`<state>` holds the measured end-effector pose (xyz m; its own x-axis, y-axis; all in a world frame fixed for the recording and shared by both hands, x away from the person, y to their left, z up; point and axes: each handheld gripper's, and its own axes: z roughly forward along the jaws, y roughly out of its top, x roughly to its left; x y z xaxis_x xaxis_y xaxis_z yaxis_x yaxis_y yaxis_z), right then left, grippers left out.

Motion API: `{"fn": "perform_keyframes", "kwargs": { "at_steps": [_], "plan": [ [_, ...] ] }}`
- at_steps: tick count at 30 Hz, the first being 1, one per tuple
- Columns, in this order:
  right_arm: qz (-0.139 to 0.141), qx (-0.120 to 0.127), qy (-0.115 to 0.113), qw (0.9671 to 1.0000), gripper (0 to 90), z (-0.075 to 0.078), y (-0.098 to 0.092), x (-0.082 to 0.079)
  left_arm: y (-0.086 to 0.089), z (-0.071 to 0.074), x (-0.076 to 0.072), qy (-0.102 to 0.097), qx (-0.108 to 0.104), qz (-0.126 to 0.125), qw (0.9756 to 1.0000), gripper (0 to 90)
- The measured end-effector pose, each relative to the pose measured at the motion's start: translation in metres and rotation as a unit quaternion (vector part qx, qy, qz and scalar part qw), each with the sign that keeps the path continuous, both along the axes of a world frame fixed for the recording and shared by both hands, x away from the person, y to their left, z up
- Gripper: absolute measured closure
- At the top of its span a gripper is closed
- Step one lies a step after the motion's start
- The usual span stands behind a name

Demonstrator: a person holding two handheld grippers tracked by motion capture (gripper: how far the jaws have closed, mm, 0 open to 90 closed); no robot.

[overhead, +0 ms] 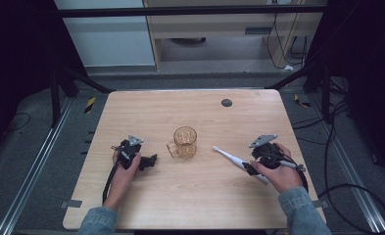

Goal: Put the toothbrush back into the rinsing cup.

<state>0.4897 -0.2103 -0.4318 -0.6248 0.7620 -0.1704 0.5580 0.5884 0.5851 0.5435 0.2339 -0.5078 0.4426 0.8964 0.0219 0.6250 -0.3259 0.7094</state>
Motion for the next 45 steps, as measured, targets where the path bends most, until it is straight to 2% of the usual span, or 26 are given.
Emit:
{"fn": "perform_keyframes", "kwargs": {
  "at_steps": [3, 8, 10, 13, 16, 21, 24, 28, 33, 37, 39, 45],
  "plan": [
    [0.005, -0.025, 0.0, 0.9997, 21.5, 0.005, 0.005, 0.005, 0.0, 0.0, 0.0, 0.0, 0.0, 0.0, 1.0, 0.0],
    [-0.001, -0.03, 0.008, 0.9995, 23.5, 0.006, 0.01, 0.007, 0.0, 0.0, 0.0, 0.0, 0.0, 0.001, 1.0, 0.0],
    [-0.014, -0.024, 0.017, 0.9995, 23.6, 0.005, 0.009, 0.007, 0.0, 0.0, 0.0, 0.0, -0.001, 0.002, 1.0, 0.0],
    [-0.018, -0.027, 0.035, 0.9989, 23.5, 0.004, 0.011, 0.006, 0.0, 0.0, 0.0, 0.0, -0.001, 0.003, 1.0, 0.0],
    [-0.018, -0.027, 0.04, 0.9987, 23.5, 0.004, 0.013, 0.005, -0.001, 0.0, 0.0, 0.0, -0.002, 0.008, 1.0, 0.0],
    [-0.016, -0.056, 0.047, 0.9972, 23.9, 0.006, 0.018, 0.011, -0.002, 0.0, 0.001, 0.0, -0.002, 0.011, 0.9999, 0.0],
    [-0.019, -0.05, 0.042, 0.9977, 23.1, 0.014, 0.019, 0.018, -0.002, 0.0, 0.001, 0.0, -0.002, 0.012, 0.9999, 0.0],
    [-0.025, -0.052, 0.042, 0.9974, 21.3, 0.017, 0.02, 0.022, -0.002, 0.0, 0.001, 0.0, -0.002, 0.015, 0.9999, 0.0],
    [-0.021, -0.064, 0.052, 0.9964, 21.6, 0.017, 0.018, 0.026, -0.003, 0.0, 0.001, 0.0, -0.002, 0.02, 0.9998, 0.0],
    [-0.027, -0.064, 0.063, 0.9956, 22.8, 0.015, 0.019, 0.031, -0.004, 0.0, 0.0, -0.001, -0.001, 0.024, 0.9997, 0.0],
    [-0.026, -0.064, 0.059, 0.9959, 23.8, 0.014, 0.021, 0.032, -0.004, 0.0, 0.001, -0.001, -0.001, 0.024, 0.9997, 0.0],
    [-0.012, -0.058, 0.065, 0.9962, 27.4, 0.012, 0.027, 0.04, -0.004, 0.0, 0.0, -0.001, -0.001, 0.024, 0.9997, 0.0]
  ]
}}
